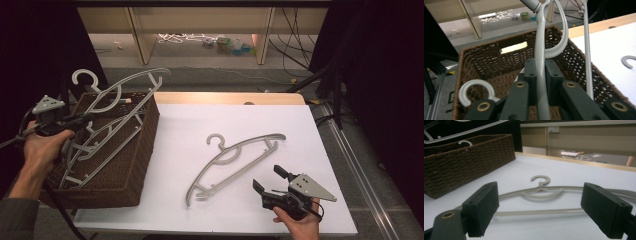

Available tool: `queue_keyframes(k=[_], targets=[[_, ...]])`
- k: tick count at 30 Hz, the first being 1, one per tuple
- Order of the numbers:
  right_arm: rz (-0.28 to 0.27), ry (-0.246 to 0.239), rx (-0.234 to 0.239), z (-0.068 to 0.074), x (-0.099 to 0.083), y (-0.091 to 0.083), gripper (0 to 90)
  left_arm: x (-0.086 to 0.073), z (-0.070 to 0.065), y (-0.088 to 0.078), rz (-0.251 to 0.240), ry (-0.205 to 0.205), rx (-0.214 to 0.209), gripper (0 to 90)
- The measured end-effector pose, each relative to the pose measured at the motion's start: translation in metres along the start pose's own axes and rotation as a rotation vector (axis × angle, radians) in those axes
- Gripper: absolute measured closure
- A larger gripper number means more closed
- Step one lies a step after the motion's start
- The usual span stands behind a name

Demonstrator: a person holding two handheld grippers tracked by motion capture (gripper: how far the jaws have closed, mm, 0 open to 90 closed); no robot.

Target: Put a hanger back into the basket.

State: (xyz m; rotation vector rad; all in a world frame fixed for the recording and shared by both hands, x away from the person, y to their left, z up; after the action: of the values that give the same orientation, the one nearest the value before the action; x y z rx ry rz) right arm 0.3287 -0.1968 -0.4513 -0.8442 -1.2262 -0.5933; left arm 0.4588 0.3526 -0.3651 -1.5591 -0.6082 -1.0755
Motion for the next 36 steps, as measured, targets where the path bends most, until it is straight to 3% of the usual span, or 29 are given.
queue_keyframes(k=[7,12,21,36], targets=[[0.011,0.000,-0.006,-0.002,0.000,-0.001,15.8,-0.018,0.022,-0.005,0.002,-0.023,0.036,81.6],[0.002,-0.005,-0.003,-0.002,0.001,0.000,15.8,-0.028,0.031,-0.007,0.010,-0.007,0.056,81.6],[0.006,-0.005,-0.005,-0.002,0.000,-0.001,15.8,-0.046,0.045,-0.015,0.010,-0.022,0.067,81.6],[0.014,0.000,-0.006,-0.002,-0.001,0.000,15.8,-0.071,0.054,-0.020,0.037,-0.027,0.070,81.6]])
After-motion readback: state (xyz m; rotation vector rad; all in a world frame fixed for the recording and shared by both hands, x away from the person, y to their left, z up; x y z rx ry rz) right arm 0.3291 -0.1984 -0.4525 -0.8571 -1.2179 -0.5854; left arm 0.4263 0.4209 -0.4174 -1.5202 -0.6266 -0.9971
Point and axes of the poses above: each handheld gripper's, and its own axes: y roughly forward along the jaws, x roughly out of its top, z roughly to its left, the point moved 6 cm from there along y, roughly forward along the jaws, and after that the axes turned 1 degree about -x, right-handed, at the moved point
